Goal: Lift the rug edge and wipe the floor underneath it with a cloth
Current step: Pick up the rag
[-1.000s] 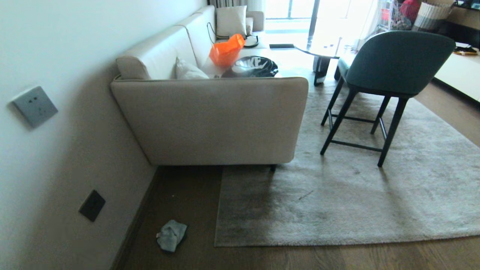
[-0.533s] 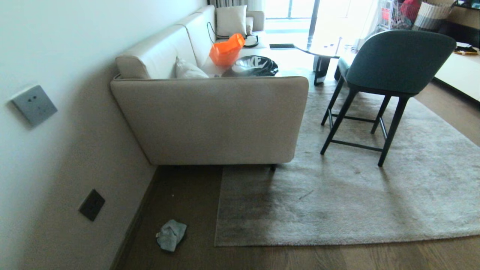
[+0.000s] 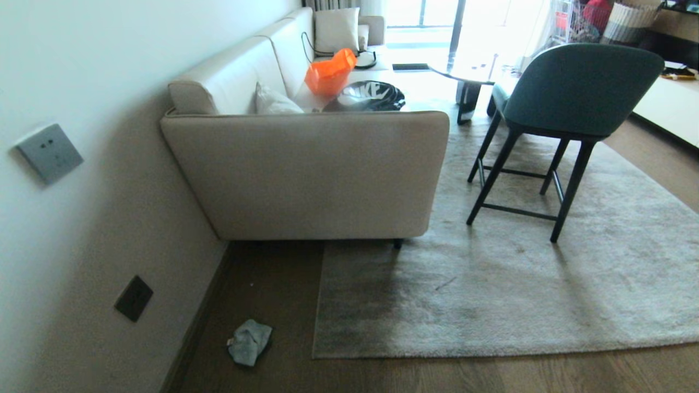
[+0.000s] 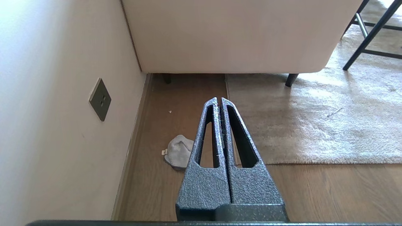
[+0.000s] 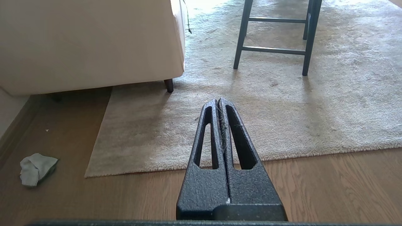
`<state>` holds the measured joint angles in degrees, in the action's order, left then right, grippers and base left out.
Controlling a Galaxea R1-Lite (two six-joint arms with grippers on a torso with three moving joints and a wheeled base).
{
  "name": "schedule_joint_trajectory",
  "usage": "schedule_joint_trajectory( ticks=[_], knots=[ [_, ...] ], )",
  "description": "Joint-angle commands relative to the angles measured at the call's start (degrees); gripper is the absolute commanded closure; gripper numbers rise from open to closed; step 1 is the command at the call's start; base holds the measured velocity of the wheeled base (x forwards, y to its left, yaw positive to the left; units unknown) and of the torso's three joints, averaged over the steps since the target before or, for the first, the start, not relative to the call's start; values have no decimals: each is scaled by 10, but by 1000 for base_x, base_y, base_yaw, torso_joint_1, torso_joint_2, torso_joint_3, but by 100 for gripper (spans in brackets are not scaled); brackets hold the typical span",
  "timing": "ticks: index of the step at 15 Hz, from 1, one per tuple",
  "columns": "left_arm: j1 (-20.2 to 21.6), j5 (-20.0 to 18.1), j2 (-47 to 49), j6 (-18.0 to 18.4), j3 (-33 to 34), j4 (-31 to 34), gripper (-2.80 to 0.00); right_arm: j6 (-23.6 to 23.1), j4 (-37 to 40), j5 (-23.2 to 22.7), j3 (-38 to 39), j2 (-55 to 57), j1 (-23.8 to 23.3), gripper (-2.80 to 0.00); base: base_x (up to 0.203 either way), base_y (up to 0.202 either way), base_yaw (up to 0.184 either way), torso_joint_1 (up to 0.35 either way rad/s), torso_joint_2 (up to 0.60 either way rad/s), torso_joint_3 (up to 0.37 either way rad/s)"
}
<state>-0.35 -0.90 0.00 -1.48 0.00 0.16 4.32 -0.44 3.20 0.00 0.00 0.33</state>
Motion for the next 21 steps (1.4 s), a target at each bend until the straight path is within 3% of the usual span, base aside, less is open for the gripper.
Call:
schedule_joint_trajectory(
  ticks=[1, 21],
  knots=[
    [0, 0, 0, 0, 0, 0, 0, 0, 0, 0, 0, 0, 0, 0, 0, 0, 0, 0, 0, 0],
    [0, 7, 0, -12, 0, 0, 0, 0, 0, 0, 0, 0, 0, 0, 0, 0, 0, 0, 0, 0]
  ],
)
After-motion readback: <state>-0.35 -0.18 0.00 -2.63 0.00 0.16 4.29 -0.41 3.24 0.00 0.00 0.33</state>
